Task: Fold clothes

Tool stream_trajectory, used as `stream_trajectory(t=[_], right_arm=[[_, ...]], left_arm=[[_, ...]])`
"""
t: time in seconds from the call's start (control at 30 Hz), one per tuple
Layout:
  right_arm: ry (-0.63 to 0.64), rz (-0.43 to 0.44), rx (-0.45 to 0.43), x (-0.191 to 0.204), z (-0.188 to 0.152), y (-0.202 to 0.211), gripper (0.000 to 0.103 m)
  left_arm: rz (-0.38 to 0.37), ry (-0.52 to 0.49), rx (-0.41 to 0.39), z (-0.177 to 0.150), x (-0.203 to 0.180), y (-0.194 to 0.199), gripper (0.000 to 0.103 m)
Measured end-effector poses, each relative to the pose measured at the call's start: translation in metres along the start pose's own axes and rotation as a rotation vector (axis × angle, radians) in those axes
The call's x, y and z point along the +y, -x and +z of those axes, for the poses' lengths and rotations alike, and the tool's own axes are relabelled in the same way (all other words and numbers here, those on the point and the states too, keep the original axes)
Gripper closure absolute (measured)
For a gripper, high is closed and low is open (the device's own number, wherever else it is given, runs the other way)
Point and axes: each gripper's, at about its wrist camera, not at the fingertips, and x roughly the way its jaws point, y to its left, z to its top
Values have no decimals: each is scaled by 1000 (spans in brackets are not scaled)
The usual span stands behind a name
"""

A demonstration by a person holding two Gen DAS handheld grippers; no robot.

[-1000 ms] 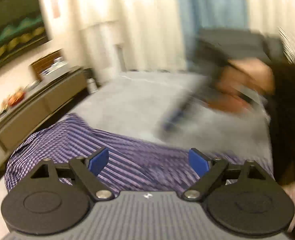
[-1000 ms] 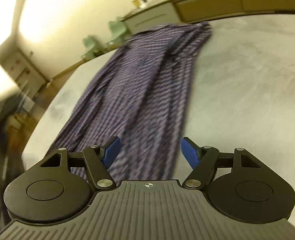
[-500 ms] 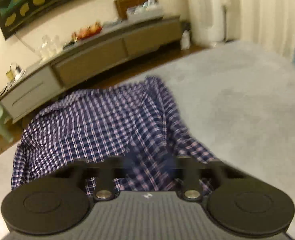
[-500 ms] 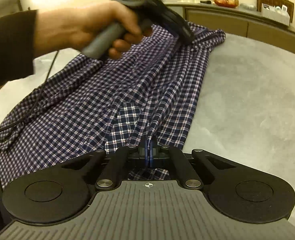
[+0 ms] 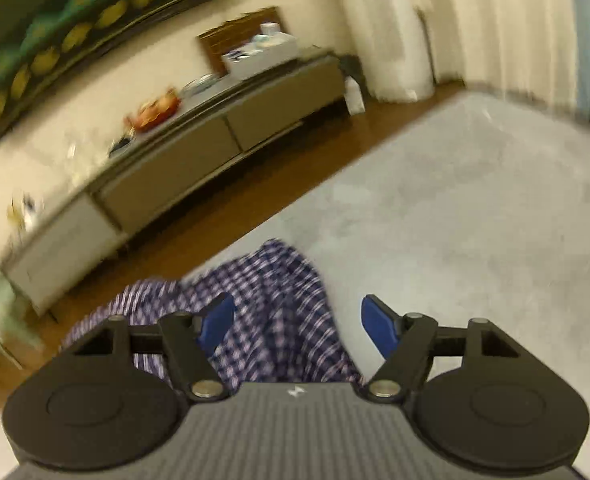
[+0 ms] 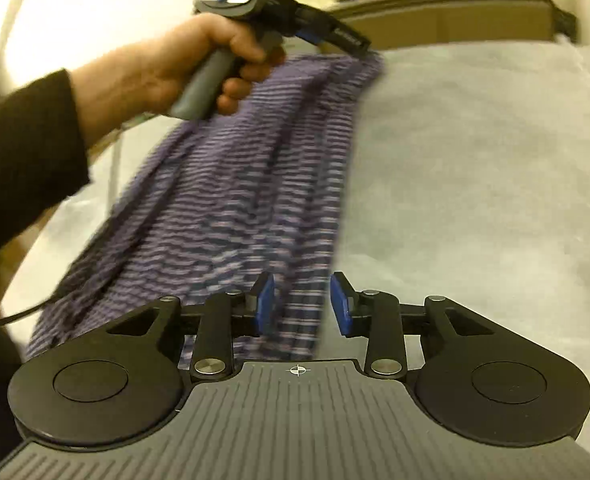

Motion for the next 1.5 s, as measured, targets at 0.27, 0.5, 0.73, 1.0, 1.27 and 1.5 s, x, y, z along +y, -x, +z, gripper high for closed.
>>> stream_trajectory(t=[0.27,0.5,0.73,1.0,1.27,1.5], right_arm=[[166,-62,19,25,-7,-27,103],[229,-98,-5,39,-20,-18,103],[159,-89,-83,34,-12,4,97],[114,-38,-146,36,-5,25,72],[292,-12,19,74,-31,-8,75],[315,4,32,77,-25,-8,70]], left_arm=[[43,71,132,6,-3,-48,102],[-107,307,137,21,29,-51,102],[-208,377,-24,18,46,-6,53],[-214,534,-23,-61,73,65,43],[-225,366,50,-77,-5,41,53],[-222,449,-19,-85,11,84,53]])
